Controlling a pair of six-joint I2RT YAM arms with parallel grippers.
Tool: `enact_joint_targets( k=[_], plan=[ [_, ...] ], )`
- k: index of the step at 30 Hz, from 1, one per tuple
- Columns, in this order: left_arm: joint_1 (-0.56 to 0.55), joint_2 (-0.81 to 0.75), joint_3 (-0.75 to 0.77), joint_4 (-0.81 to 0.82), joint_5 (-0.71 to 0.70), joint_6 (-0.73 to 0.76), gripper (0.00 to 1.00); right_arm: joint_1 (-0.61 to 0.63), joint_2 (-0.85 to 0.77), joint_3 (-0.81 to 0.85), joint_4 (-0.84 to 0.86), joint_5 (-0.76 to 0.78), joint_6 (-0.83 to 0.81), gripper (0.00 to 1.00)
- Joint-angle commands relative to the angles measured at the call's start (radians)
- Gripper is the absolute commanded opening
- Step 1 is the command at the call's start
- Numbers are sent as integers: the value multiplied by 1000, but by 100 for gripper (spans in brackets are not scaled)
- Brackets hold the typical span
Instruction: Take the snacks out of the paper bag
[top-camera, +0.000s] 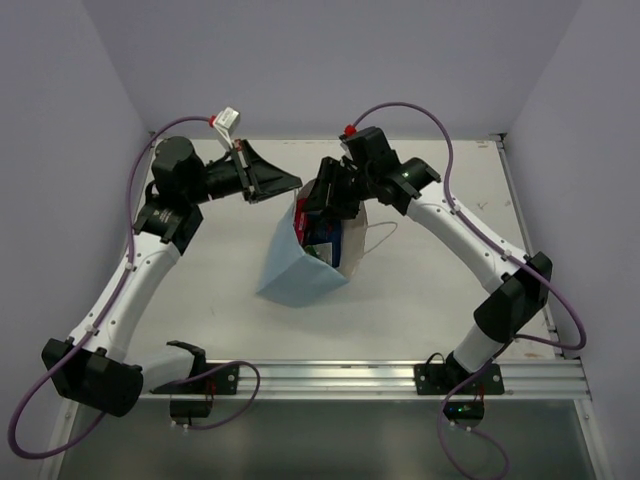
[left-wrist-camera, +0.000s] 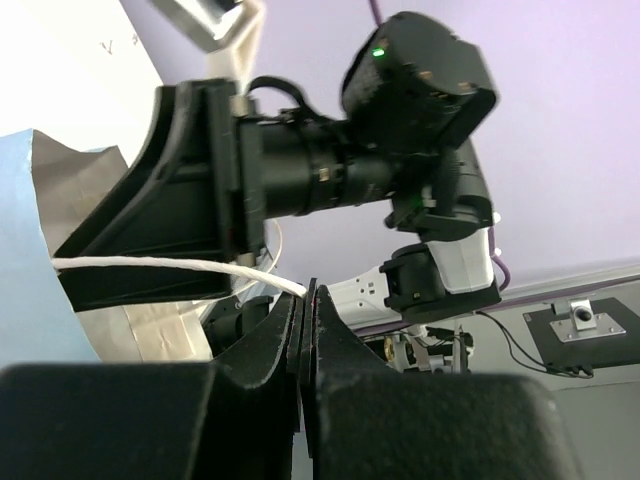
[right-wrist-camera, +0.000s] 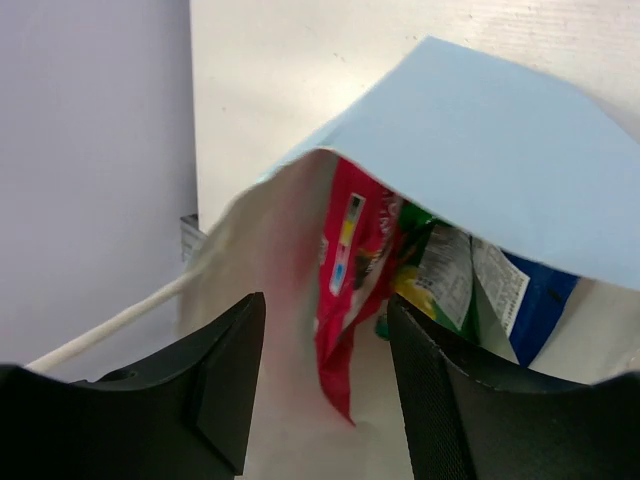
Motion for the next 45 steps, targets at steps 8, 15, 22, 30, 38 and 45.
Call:
enact_joint_targets(
  k=[8,15,22,30,38,45],
  plan=[
    [-9,3,27,100,6,-25,0,4,3,-149,174,-9,8,53],
    [-9,3,21,98,6,-27,0,11,34,-146,191,-22,5,53],
    [-9,6,10,98,9,-22,0,16,81,-131,209,-42,11,53],
    [-9,1,10,92,11,-22,0,25,131,-77,205,-31,-9,24],
    [-9,4,-4,83,22,-8,0,40,111,-19,162,-3,-40,38],
    [-9,21,9,64,34,12,0,40,83,-23,169,-9,-45,51]
  ],
)
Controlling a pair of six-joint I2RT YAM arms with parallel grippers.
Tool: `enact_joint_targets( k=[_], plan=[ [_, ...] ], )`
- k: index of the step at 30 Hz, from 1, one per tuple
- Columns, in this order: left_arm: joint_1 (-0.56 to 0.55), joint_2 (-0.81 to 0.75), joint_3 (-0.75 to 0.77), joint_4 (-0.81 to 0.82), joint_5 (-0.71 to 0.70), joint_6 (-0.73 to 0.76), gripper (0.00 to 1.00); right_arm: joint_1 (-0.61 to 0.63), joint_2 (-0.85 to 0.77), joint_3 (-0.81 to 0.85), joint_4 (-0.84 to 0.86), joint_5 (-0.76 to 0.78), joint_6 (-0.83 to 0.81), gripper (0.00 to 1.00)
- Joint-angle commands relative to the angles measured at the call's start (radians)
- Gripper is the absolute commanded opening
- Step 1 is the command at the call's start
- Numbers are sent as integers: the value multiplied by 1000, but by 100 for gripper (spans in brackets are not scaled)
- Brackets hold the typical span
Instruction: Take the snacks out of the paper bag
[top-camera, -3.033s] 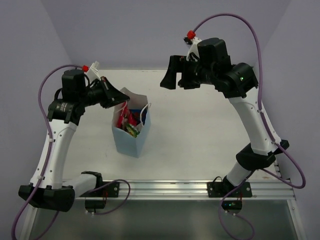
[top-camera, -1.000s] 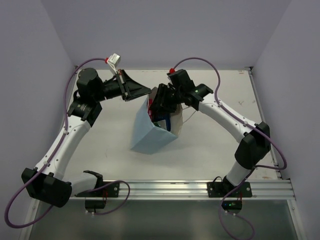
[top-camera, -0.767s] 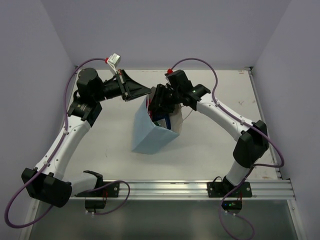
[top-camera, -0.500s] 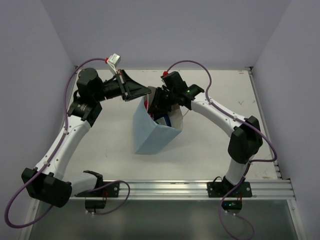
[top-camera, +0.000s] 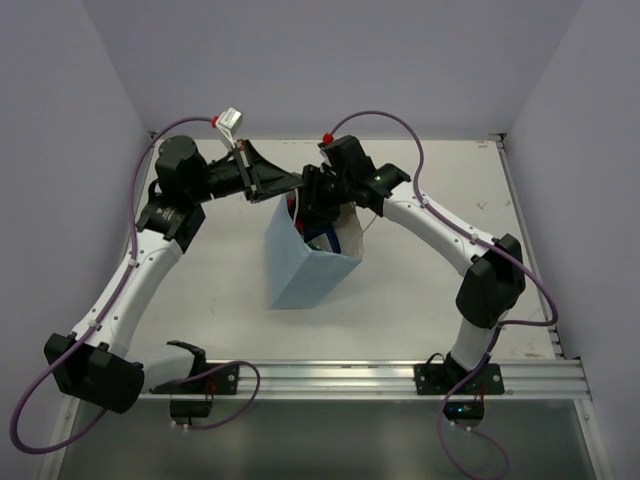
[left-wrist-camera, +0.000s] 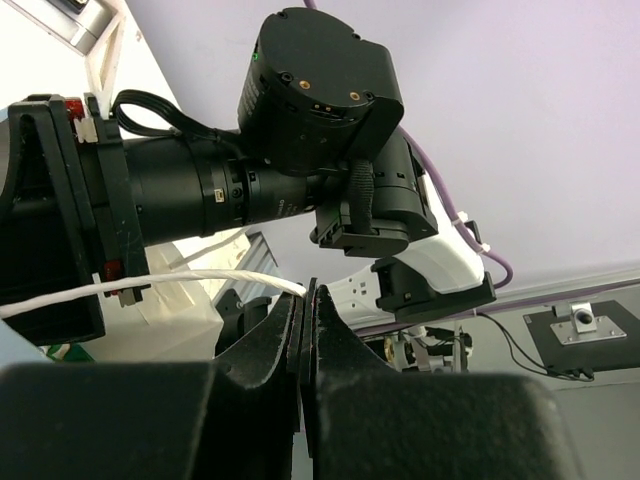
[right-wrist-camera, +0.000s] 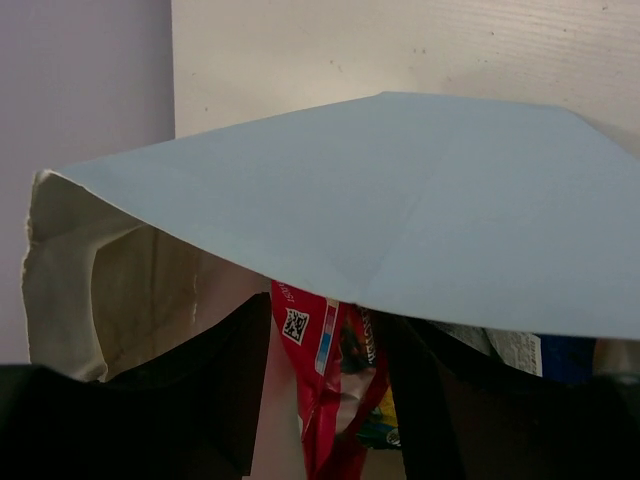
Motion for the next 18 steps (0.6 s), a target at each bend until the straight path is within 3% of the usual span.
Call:
enact_joint_targets(
  k=[1,12,18],
  plan=[
    [-9,4,13,57,32,7,0,8,-42,37,8,1,-17,52],
    [-9,25,36,102,39,-29,0,67,67,113,32,-19,-30,51],
    [-9,28,48,107,34,-42,0,78,105,130,31,2,-24,39]
  ],
)
